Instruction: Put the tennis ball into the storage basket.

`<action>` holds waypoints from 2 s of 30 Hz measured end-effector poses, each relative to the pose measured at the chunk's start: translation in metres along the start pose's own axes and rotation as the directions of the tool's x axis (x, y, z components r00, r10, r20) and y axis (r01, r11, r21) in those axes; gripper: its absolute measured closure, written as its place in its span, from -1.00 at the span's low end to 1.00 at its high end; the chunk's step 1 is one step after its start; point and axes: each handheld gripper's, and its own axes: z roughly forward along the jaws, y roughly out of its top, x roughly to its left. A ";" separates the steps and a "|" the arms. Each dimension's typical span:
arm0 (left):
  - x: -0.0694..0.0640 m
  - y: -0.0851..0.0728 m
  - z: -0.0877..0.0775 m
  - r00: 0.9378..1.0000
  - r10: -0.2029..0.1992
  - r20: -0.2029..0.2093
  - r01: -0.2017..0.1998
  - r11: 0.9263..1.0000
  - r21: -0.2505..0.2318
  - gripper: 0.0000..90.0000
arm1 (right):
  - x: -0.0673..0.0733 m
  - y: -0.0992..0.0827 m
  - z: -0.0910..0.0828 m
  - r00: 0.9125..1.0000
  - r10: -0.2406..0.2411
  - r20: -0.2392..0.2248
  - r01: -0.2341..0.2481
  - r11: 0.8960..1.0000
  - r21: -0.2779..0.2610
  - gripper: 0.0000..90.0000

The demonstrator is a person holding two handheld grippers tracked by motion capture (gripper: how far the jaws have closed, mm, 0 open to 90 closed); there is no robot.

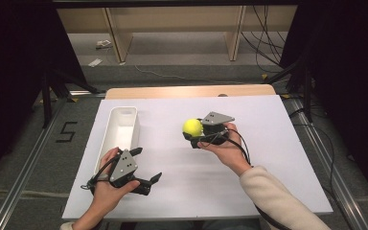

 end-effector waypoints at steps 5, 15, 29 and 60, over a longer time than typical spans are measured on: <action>0.000 0.000 0.000 1.000 0.001 0.001 -0.001 1.000 0.001 -1.00 | 0.001 0.001 0.001 1.000 -0.002 -0.001 0.002 1.000 -0.006 -0.42; 0.000 0.000 0.000 1.000 0.001 0.001 -0.001 1.000 0.003 -1.00 | 0.002 0.003 0.003 1.000 -0.004 -0.005 0.004 1.000 -0.008 -0.42; -0.001 0.000 0.000 1.000 0.002 0.002 -0.002 1.000 0.002 -1.00 | 0.005 0.005 0.006 1.000 -0.005 -0.012 0.005 1.000 -0.015 -0.42; -0.004 0.000 0.001 1.000 0.011 0.018 -0.011 1.000 0.006 -1.00 | 0.012 0.014 0.017 0.999 -0.002 -0.038 0.001 1.000 -0.019 -0.42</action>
